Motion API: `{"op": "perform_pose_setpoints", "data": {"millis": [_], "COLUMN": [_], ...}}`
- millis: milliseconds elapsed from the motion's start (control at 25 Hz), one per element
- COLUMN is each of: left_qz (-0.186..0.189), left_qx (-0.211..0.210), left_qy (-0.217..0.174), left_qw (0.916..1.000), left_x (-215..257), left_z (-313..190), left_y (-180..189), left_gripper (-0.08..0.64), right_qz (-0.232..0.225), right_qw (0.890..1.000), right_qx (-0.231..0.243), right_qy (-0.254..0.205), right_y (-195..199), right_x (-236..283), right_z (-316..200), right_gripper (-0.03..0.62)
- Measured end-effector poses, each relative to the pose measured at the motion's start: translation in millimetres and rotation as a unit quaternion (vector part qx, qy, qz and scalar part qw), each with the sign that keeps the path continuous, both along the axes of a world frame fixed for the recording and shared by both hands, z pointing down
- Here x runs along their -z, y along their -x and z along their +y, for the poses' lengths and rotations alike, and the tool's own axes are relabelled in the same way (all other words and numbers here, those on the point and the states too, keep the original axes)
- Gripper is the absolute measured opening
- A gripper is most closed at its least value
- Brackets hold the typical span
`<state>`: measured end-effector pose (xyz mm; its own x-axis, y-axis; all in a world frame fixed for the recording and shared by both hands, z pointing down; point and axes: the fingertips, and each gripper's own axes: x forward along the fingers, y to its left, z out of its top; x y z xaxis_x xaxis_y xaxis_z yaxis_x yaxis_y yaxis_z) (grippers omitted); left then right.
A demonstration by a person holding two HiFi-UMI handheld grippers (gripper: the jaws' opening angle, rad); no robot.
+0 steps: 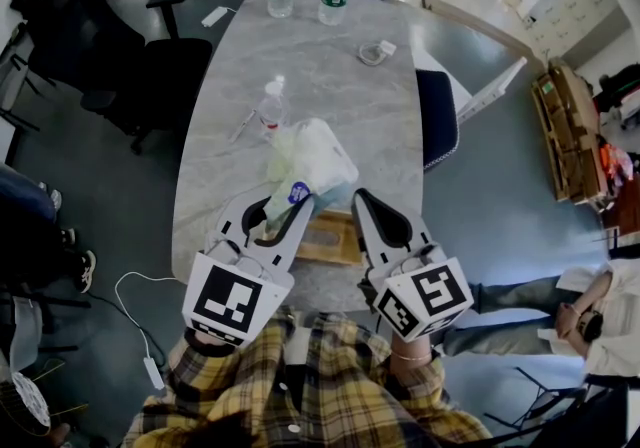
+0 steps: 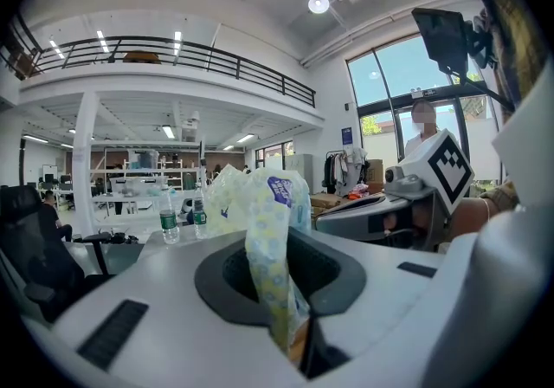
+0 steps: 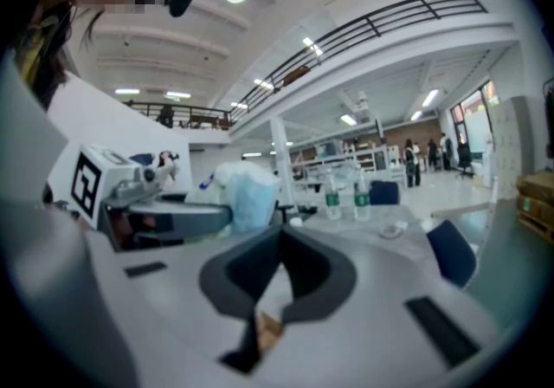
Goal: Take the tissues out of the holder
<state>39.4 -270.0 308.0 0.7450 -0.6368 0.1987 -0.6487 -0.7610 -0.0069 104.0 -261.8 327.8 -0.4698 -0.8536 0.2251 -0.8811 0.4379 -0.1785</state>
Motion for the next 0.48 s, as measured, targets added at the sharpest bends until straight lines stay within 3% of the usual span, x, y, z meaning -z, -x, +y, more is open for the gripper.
{"op": "perform_pose_setpoints", "data": {"millis": [480], "left_qz": [-0.004], "left_qx": [-0.007], "left_qy": [0.002], "left_qw": [1.0000], "left_x": [-4.7], "left_z": [-0.8], "left_y": [-2.3], "left_gripper": [0.066], "right_qz": [0.001], "right_qw": [1.000], "right_qx": [0.002], "right_qy": [0.001], "right_y": [1.3], "right_x": [-3.1], "right_z": [-2.2], "right_gripper": [0.011]}}
